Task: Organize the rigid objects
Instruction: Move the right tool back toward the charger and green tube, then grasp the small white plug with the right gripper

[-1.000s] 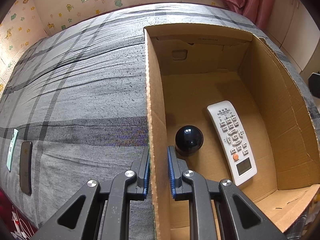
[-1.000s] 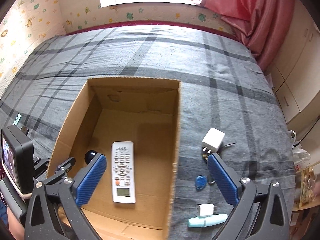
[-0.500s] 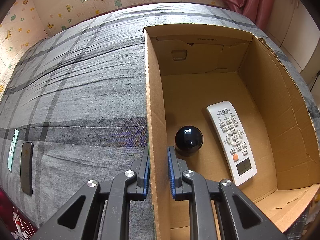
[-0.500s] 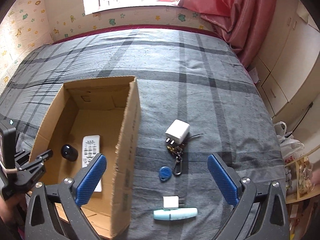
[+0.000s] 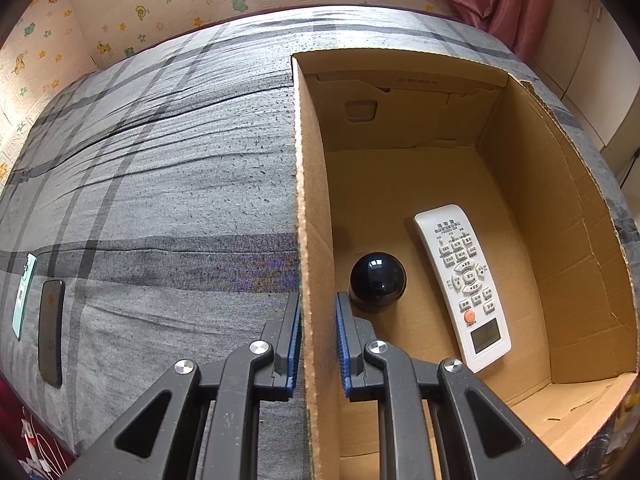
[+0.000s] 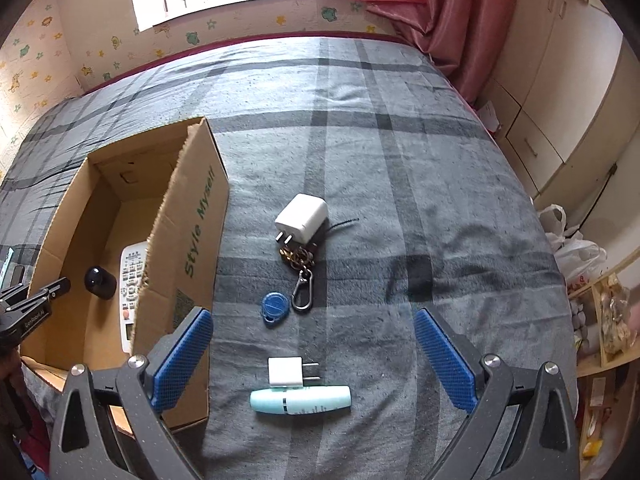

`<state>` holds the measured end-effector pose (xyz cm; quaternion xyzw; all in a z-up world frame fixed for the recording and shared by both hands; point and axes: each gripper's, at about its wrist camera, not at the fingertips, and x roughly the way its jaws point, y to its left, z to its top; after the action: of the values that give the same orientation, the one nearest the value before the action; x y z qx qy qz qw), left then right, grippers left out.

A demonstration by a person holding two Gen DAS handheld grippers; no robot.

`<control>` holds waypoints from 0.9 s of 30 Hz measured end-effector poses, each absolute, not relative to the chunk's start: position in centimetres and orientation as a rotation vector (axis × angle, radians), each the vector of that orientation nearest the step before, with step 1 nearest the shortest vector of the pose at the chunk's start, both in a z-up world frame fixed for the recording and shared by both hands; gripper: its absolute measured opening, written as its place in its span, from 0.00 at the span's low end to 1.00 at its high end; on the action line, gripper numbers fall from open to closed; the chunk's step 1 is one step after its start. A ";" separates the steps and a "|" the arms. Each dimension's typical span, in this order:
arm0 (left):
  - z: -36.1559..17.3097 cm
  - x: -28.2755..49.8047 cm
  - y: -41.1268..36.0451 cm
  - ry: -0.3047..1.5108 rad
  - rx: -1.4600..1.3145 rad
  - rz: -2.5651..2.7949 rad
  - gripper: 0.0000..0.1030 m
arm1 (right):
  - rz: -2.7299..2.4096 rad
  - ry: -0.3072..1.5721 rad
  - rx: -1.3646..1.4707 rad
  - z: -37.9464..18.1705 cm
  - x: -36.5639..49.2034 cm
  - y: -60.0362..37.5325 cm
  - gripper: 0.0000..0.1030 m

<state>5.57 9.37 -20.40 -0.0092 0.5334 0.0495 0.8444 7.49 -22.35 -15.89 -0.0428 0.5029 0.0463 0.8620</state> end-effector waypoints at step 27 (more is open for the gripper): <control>-20.4 5.5 9.4 1.124 -0.014 0.103 0.17 | 0.171 1.280 -0.084 -25.5 7.8 -22.1 0.94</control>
<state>5.46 9.40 -20.39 -0.0066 0.5325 0.0487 0.8450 7.76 -22.13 -25.46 -0.0389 0.5964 0.0796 0.7978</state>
